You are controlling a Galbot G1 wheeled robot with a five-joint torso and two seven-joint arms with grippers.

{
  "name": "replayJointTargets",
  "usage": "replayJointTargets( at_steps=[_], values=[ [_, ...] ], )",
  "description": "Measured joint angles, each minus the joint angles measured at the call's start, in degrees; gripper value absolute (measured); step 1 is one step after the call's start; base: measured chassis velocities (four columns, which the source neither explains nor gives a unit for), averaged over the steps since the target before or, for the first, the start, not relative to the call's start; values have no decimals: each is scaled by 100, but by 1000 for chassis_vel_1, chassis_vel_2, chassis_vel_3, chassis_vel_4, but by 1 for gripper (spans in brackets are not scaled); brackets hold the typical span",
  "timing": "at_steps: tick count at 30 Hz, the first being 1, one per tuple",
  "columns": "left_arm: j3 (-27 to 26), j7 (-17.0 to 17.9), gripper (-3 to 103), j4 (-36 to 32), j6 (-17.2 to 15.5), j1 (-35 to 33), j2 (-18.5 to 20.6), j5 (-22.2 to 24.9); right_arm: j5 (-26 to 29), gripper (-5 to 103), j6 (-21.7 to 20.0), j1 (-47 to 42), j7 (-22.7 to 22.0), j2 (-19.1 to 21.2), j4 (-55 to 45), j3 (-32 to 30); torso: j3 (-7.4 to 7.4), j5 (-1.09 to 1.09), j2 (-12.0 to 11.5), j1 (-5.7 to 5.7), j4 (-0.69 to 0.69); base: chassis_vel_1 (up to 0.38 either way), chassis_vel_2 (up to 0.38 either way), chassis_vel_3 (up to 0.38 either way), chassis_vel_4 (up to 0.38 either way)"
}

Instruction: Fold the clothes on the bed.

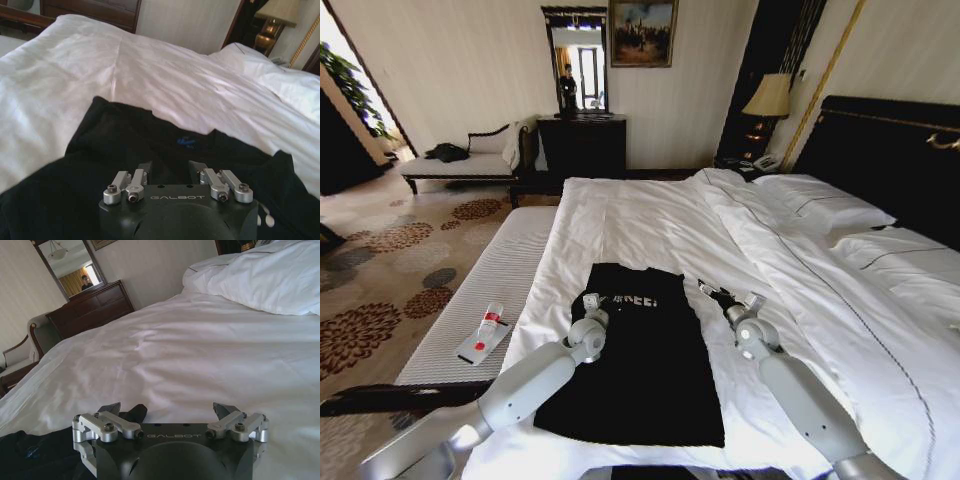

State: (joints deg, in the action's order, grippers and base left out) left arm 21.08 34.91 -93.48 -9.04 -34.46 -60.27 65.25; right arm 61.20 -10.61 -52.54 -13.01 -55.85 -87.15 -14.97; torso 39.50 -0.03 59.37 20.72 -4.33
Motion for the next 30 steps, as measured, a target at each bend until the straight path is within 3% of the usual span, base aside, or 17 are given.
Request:
replayJointTargets(
  at_steps=[1, 3, 5, 8, 13, 15, 22, 30],
  values=[
    [0, 0, 43, 0, 0, 0, 0, 0, 0, 100, 0, 0, 0, 0, 0, 0, 0, 0, 0, 0, 0, 0, 0, 0, 0],
    [-227, 11, 54, 49, -3, 72, -40, 63, 376, 100, -116, 149, -74, -3, 56, 30, 0, 0, 0, 0, -3, 0, 0, 0, 0],
    [-502, 25, 65, 222, -5, 200, -113, 176, 1458, 100, -595, 489, -405, -86, 37, -86, 0, 1, 0, 0, 0, 0, 0, 0, 0],
    [-652, 29, 70, 412, -18, 349, -185, 337, 1788, 100, -767, 703, -460, -96, 96, -130, 0, -3, 0, 0, 5, 0, 0, 0, 0],
    [-960, -132, 92, 997, -61, 729, -291, 697, 2472, 100, -1390, 1366, -341, -98, 630, -15, 0, -1, 0, 1, 0, 0, 0, 0, 0],
    [-1017, -224, 98, 1268, -102, 843, -331, 779, 2550, 100, -1552, 1509, -269, -137, 807, 47, 1, 1, 0, 1, 1, 0, 0, 0, 0],
    [-1285, -457, 100, 2177, -242, 998, -586, 852, 2395, 100, -1600, 1597, -244, -250, 1024, 107, 1, -1, 0, 1, 2, 0, 0, 0, 0],
    [-1154, -1315, 100, 3005, -530, 1285, -728, 667, 2248, 100, -1517, 1487, -276, -353, 1118, -63, 0, 0, 0, 1, 0, 0, 0, 0, 0]
  ],
)
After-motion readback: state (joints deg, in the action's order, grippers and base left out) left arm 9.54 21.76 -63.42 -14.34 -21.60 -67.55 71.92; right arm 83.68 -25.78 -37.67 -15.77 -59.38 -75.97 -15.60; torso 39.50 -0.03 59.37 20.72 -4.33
